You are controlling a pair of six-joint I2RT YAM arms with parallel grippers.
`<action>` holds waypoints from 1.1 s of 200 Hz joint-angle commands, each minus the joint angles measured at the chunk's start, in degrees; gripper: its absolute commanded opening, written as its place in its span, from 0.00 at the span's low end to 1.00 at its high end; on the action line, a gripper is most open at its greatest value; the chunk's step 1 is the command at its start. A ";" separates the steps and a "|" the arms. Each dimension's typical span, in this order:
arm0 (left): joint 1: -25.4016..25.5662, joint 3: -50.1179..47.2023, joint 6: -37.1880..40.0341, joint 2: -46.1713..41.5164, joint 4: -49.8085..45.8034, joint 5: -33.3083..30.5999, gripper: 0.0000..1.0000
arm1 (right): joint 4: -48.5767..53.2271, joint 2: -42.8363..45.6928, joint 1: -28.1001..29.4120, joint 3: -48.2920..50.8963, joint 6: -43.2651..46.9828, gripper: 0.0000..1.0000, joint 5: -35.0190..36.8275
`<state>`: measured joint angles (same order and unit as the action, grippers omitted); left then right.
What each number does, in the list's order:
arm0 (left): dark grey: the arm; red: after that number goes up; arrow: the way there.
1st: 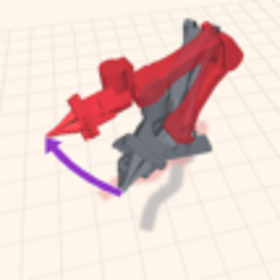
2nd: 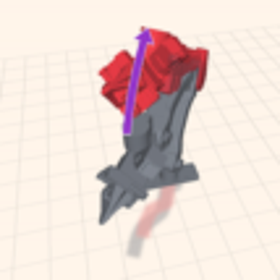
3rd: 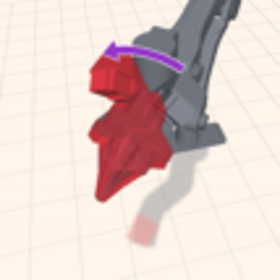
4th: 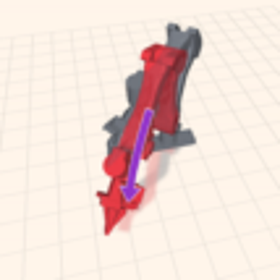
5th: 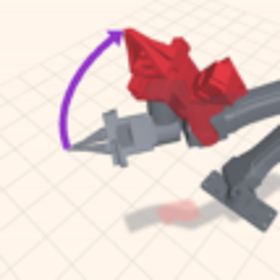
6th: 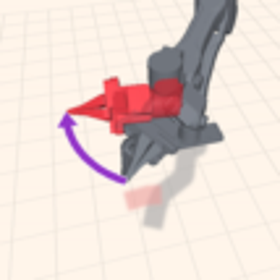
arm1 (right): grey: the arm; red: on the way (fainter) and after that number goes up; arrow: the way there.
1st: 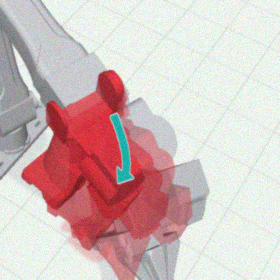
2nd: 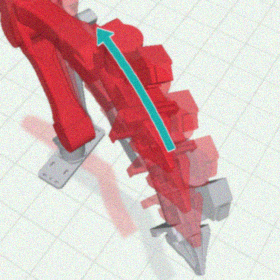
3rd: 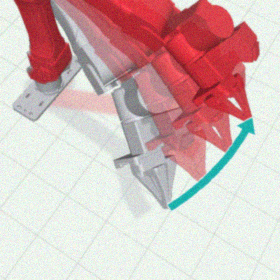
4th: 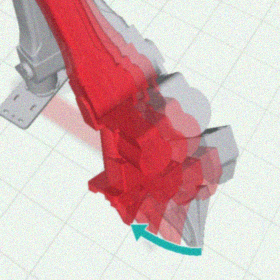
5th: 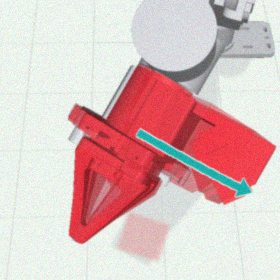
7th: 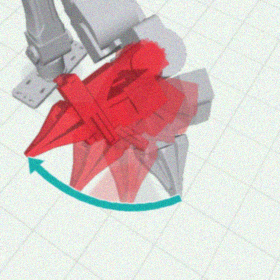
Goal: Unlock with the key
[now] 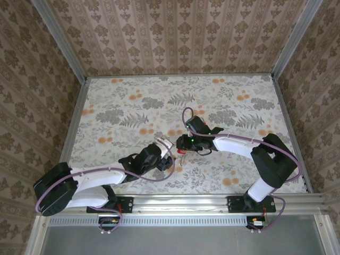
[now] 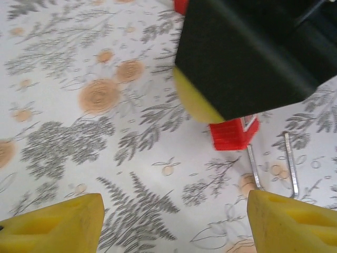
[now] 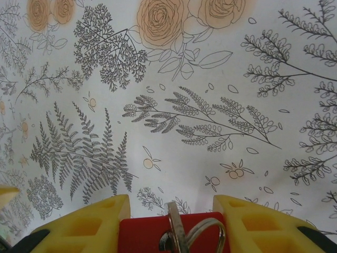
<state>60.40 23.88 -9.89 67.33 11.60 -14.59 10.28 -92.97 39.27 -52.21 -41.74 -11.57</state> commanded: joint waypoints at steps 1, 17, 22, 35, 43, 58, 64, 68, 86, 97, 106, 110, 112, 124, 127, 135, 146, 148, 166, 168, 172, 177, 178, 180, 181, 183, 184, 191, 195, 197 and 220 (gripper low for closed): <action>0.16 -0.85 -1.03 -3.64 -2.74 -6.07 0.73 | -0.06 -1.18 -0.15 -1.87 1.63 0.24 -1.55; -0.10 -0.92 -0.91 -4.73 -3.92 -6.15 0.73 | -0.77 -1.77 -0.19 -2.08 1.94 0.24 -3.02; -0.15 -0.86 -0.96 -4.75 -4.10 -5.97 0.73 | -1.10 -1.78 -0.16 -2.03 1.85 0.24 -3.37; -0.12 -0.70 -1.01 -4.39 -4.41 -5.25 0.73 | -1.43 -1.73 -0.15 -2.06 1.75 0.25 -3.89; -0.08 -0.59 -1.16 -4.01 -4.88 -5.38 0.72 | -1.97 -1.60 -0.11 -2.01 1.66 0.26 -4.48; -0.04 -0.52 -1.36 -3.98 -5.74 -6.25 0.72 | -3.97 -1.75 -0.15 -1.83 1.42 0.26 -6.22; -0.05 -0.58 -1.39 -4.32 -5.95 -6.49 0.72 | -4.37 -2.13 -0.16 -1.92 1.41 0.26 -6.79; -0.09 -0.59 -1.44 -4.59 -6.06 -6.62 0.72 | -4.59 -2.42 -0.15 -2.08 1.39 0.26 -7.30; -0.09 -0.13 -1.36 -5.19 -7.09 -6.50 0.73 | -6.05 -2.90 -0.22 -2.54 1.26 0.26 -9.07; -0.06 0.41 -1.38 -4.90 -7.87 -6.08 0.72 | -4.94 -3.71 -0.15 -3.69 1.48 0.27 -9.19; -0.03 0.72 -1.44 -4.24 -8.32 -5.79 0.72 | -4.96 -4.49 -0.15 -4.11 1.48 0.27 -9.17; -0.09 0.81 -1.43 -3.93 -8.34 -5.62 0.72 | -5.13 -4.90 -0.15 -4.20 1.48 0.27 -9.24; -0.04 0.86 -1.40 -3.71 -8.34 -5.51 0.72 | -5.28 -5.11 -0.15 -4.32 1.48 0.27 -9.34; -0.02 1.31 -1.07 -2.45 -8.82 -4.64 0.72 | -5.40 -6.53 -0.18 -4.81 1.49 0.27 -9.79; 0.07 1.57 -1.03 -2.06 -9.24 -4.44 0.72 | -5.68 -6.83 -0.16 -4.85 1.48 0.27 -10.03; 0.28 2.24 -0.88 -0.92 -10.10 -4.22 0.73 | -6.04 -7.42 -0.15 -4.96 1.42 0.27 -10.38; 0.89 2.81 -0.78 0.70 -10.06 -3.81 0.73 | -6.72 -7.99 -0.15 -5.10 1.02 0.27 -11.06; 0.98 2.92 -0.82 1.01 -9.98 -3.66 0.73 | -6.84 -8.01 -0.20 -5.14 0.93 0.27 -11.16; 1.81 3.37 -2.23 3.71 -9.03 -4.93 0.73 | -7.55 -7.95 -0.22 -5.13 0.39 0.27 -11.37; 1.89 3.37 -2.41 3.93 -8.93 -5.17 0.73 | -7.62 -7.94 -0.24 -5.11 0.35 0.27 -11.32; 2.05 3.29 -2.77 4.49 -8.40 -5.42 0.73 | -7.72 -7.78 -0.26 -5.11 0.21 0.27 -11.16; 2.22 3.26 -3.47 5.05 -7.81 -6.15 0.73 | -7.97 -7.63 -0.25 -4.98 0.06 0.27 -11.10; 2.24 3.31 -3.65 5.16 -7.77 -6.41 0.73 | -8.03 -7.61 -0.25 -4.95 0.02 0.27 -11.06; 2.37 3.40 -3.98 5.42 -7.83 -6.99 0.73 | -8.18 -7.54 -0.24 -4.93 -0.05 0.27 -11.09; 2.40 3.43 -4.21 5.56 -7.87 -7.32 0.73 | -8.22 -7.52 -0.24 -4.93 -0.12 0.27 -11.10; 2.48 3.56 -4.66 5.85 -7.98 -7.96 0.74 | -8.32 -7.45 -0.24 -4.92 -0.17 0.27 -11.10; 2.50 3.64 -4.86 6.00 -8.03 -8.29 0.74 | -8.38 -7.43 -0.24 -4.88 -0.22 0.27 -11.10; 2.61 4.09 -6.34 6.95 -8.48 -10.13 0.74 | -8.75 -7.24 -0.21 -4.51 -0.49 0.27 -10.97; 2.63 4.42 -7.07 7.41 -8.80 -11.31 0.74 | -8.81 -7.11 -0.24 -4.41 -0.58 0.27 -10.93; 2.62 4.55 -7.36 7.71 -8.92 -11.60 0.74 | -8.84 -7.09 -0.24 -4.44 -0.62 0.27 -10.93; 2.92 6.28 -8.26 10.51 -7.88 -11.71 0.75 | -9.57 -6.79 -0.23 -3.81 -1.37 0.27 -10.50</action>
<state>62.61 27.14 -14.63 75.72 2.98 -22.72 2.76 -100.14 39.20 -56.10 -41.52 -21.50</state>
